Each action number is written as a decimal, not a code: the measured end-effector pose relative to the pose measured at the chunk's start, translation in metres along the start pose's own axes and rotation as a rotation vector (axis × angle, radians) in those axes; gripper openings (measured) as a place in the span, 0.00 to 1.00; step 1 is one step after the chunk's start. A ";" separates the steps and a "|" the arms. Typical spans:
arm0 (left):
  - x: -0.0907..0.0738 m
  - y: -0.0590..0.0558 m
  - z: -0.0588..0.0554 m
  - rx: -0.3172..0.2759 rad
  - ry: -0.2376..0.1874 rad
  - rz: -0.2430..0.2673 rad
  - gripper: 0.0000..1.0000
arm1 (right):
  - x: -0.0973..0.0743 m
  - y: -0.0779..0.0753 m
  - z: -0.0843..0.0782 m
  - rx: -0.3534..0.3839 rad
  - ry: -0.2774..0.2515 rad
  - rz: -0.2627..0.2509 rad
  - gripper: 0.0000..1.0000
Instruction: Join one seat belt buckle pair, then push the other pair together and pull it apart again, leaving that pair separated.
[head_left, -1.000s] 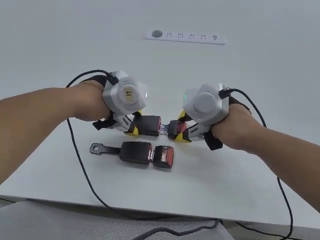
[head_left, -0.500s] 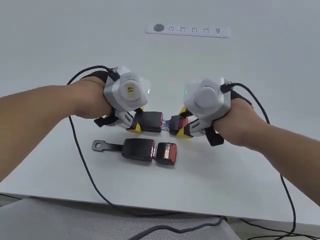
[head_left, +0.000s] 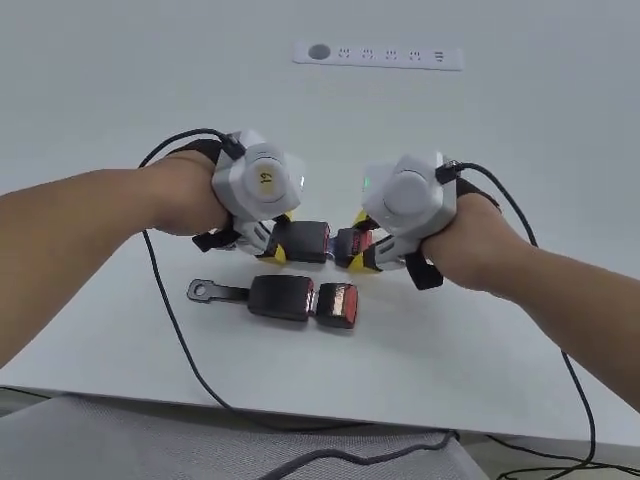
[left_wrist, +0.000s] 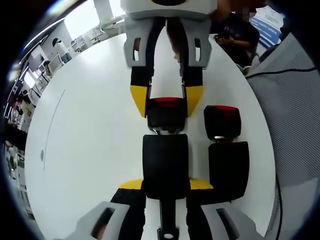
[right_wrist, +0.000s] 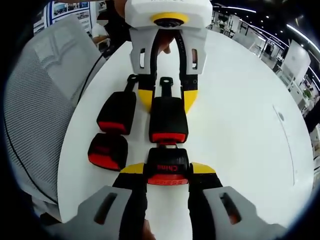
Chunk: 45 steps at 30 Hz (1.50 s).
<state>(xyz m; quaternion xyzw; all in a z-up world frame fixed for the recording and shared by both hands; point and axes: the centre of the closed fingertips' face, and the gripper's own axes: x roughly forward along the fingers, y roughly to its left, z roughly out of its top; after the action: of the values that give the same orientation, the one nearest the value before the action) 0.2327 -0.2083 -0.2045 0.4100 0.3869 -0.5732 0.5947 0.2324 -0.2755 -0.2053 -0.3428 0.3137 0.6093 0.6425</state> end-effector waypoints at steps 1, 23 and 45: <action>0.000 0.000 0.000 0.000 0.000 0.000 0.30 | 0.000 0.000 0.000 -0.001 0.001 -0.001 0.28; 0.000 0.001 -0.002 -0.017 -0.006 0.003 0.30 | 0.000 -0.001 0.004 -0.004 0.006 -0.006 0.29; 0.003 0.004 -0.007 -0.021 -0.017 0.002 0.31 | -0.003 -0.002 -0.006 0.004 0.017 0.002 0.30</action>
<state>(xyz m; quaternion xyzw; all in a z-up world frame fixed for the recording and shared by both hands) 0.2366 -0.2029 -0.2095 0.3991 0.3875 -0.5720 0.6028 0.2343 -0.2823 -0.2065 -0.3465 0.3206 0.6065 0.6397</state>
